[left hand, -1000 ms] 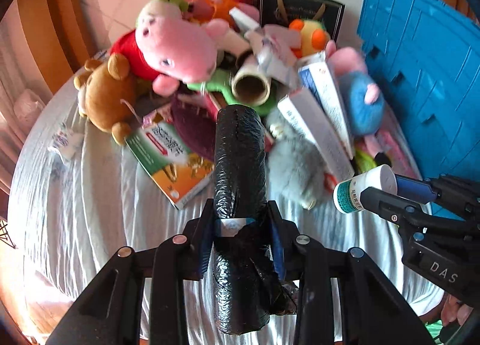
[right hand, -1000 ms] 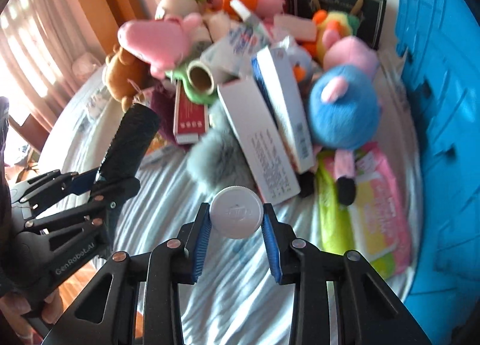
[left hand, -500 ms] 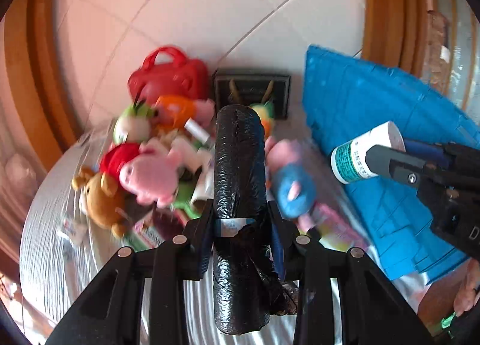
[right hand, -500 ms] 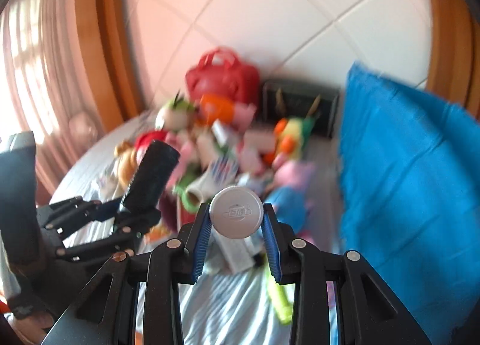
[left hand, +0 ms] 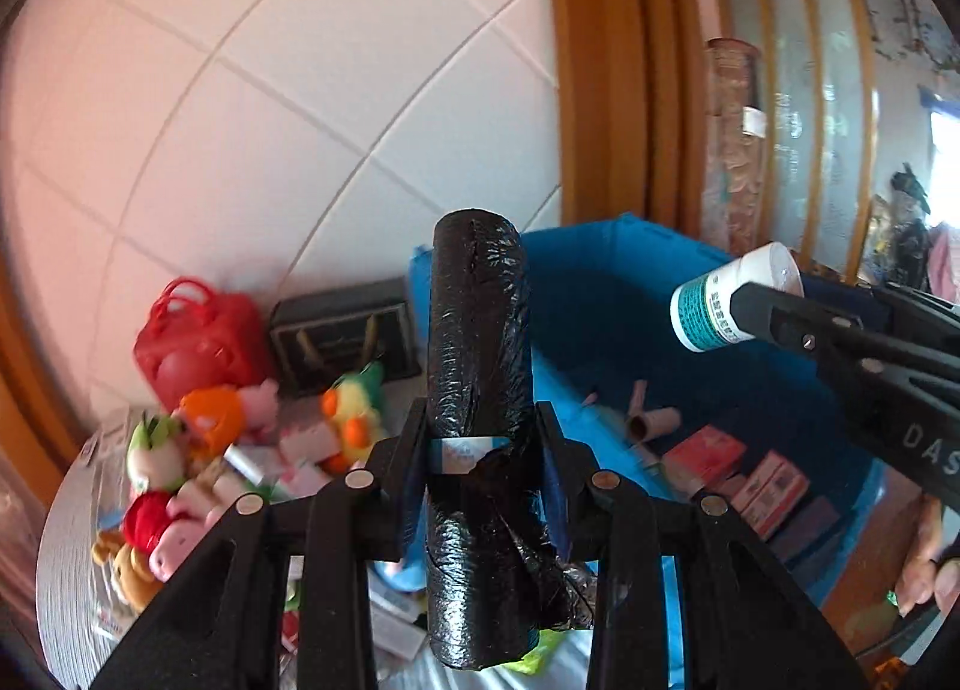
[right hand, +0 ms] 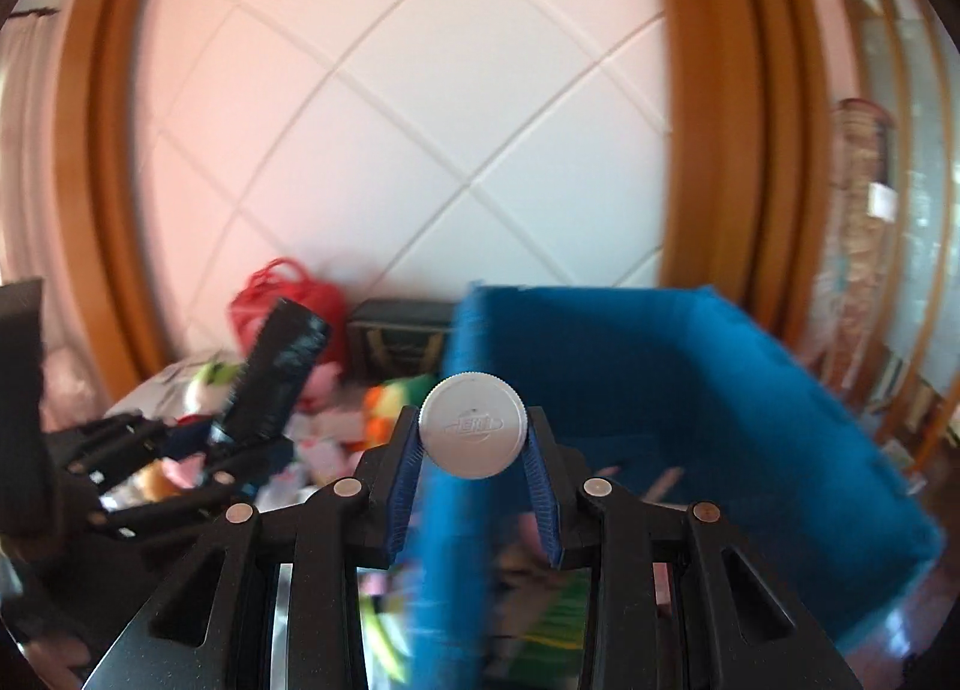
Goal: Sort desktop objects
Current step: 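Carry both items over the blue crate and open both tools to drop them, then return both tools from the crate to the pile, then grasp the green Bulofen box with left tool while right tool grasps white-red tube box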
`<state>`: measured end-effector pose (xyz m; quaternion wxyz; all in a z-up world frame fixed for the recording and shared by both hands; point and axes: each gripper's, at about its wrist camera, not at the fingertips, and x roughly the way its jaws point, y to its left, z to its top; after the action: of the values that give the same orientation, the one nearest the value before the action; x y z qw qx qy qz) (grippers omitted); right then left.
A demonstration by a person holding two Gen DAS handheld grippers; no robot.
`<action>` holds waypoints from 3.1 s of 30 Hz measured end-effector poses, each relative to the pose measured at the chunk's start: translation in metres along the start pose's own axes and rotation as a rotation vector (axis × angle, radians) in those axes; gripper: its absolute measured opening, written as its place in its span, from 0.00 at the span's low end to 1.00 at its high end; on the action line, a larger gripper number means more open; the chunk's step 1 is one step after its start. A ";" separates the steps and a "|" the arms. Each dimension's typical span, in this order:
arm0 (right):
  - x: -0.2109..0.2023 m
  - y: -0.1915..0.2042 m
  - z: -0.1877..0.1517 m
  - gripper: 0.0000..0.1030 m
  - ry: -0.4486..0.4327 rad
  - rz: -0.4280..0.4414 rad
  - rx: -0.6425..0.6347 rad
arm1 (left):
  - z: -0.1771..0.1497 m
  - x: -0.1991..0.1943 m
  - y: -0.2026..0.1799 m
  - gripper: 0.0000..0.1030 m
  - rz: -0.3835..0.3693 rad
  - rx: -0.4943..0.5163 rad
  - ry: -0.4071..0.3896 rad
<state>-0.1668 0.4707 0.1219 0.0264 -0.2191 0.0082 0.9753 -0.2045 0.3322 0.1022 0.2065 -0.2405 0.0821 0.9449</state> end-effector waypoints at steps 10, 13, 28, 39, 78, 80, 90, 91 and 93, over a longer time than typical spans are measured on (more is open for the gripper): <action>0.003 -0.133 -0.008 0.32 0.153 -0.151 -0.002 | 0.045 0.057 -0.136 0.31 -0.153 0.110 0.205; 0.013 -0.161 -0.022 0.32 0.229 -0.152 -0.018 | 0.042 0.081 -0.167 0.31 -0.148 0.129 0.284; 0.055 -0.230 -0.077 0.32 0.403 -0.058 -0.068 | 0.018 0.146 -0.221 0.31 -0.080 0.088 0.482; 0.064 -0.240 -0.077 0.39 0.389 -0.084 -0.080 | 0.033 0.150 -0.217 0.66 0.034 0.079 0.446; 0.028 0.105 -0.027 1.00 0.082 0.281 -0.023 | -0.153 -0.012 0.204 0.94 0.381 -0.173 0.213; 0.047 0.130 -0.042 1.00 0.120 0.266 -0.037 | -0.179 -0.001 0.224 0.94 0.373 -0.193 0.255; 0.146 0.166 -0.145 1.00 0.402 0.133 -0.003 | -0.278 0.064 0.275 0.94 0.327 -0.279 0.460; 0.154 0.165 -0.155 1.00 0.434 0.121 -0.001 | -0.282 0.071 0.275 0.94 0.323 -0.279 0.477; 0.171 0.165 -0.172 1.00 0.486 0.109 0.005 | -0.297 0.088 0.275 0.94 0.307 -0.282 0.524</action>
<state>-0.2563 0.3095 -0.1060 -0.0284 -0.4463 0.0287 0.8940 -0.2678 0.0392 -0.1841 -0.0017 -0.4862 0.0363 0.8731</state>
